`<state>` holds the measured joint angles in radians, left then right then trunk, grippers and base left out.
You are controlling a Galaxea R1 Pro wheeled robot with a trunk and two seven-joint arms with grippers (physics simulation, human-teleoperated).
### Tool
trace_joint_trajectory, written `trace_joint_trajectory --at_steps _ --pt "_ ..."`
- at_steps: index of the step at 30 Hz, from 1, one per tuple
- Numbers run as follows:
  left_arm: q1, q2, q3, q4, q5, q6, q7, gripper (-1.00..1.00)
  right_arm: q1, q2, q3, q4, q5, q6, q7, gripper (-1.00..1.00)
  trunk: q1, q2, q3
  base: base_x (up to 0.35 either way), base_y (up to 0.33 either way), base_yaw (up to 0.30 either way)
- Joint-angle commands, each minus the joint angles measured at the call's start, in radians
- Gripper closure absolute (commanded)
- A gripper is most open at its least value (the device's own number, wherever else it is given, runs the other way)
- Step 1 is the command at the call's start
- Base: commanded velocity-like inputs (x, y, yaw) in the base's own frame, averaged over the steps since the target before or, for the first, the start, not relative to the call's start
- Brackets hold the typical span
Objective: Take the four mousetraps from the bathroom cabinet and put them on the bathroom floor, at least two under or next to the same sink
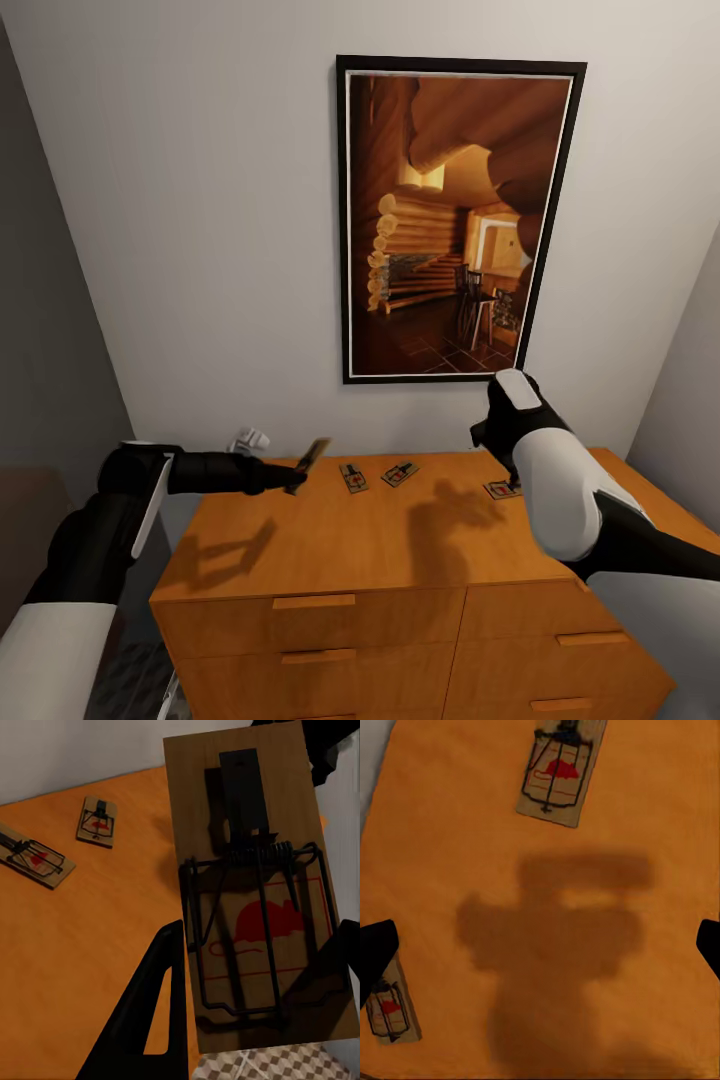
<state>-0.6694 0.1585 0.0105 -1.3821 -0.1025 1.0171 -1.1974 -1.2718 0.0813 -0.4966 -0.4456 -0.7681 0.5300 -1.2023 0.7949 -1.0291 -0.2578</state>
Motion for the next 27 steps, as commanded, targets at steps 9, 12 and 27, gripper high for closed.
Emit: trace_joint_trajectory --at_steps 9,12,27 --pt "-0.001 0.000 0.001 -0.025 0.097 0.005 -0.010 1.00 -0.010 -0.048 -0.013 0.092 -0.151 -0.094 -0.039 -1.00 0.000 -0.001 -0.001 0.000 0.000 0.000" --pt "-0.001 0.000 0.000 -0.026 0.117 0.005 -0.010 1.00 -0.011 -0.060 -0.014 0.097 -0.154 -0.114 -0.040 -1.00 0.000 -0.001 -0.001 0.000 0.000 0.000" --pt "-0.001 -0.001 -0.001 -0.029 0.284 0.005 -0.007 1.00 -0.011 -0.074 -0.013 0.100 -0.154 -0.136 -0.018 -1.00 0.000 -0.001 -0.001 0.000 0.000 0.000"
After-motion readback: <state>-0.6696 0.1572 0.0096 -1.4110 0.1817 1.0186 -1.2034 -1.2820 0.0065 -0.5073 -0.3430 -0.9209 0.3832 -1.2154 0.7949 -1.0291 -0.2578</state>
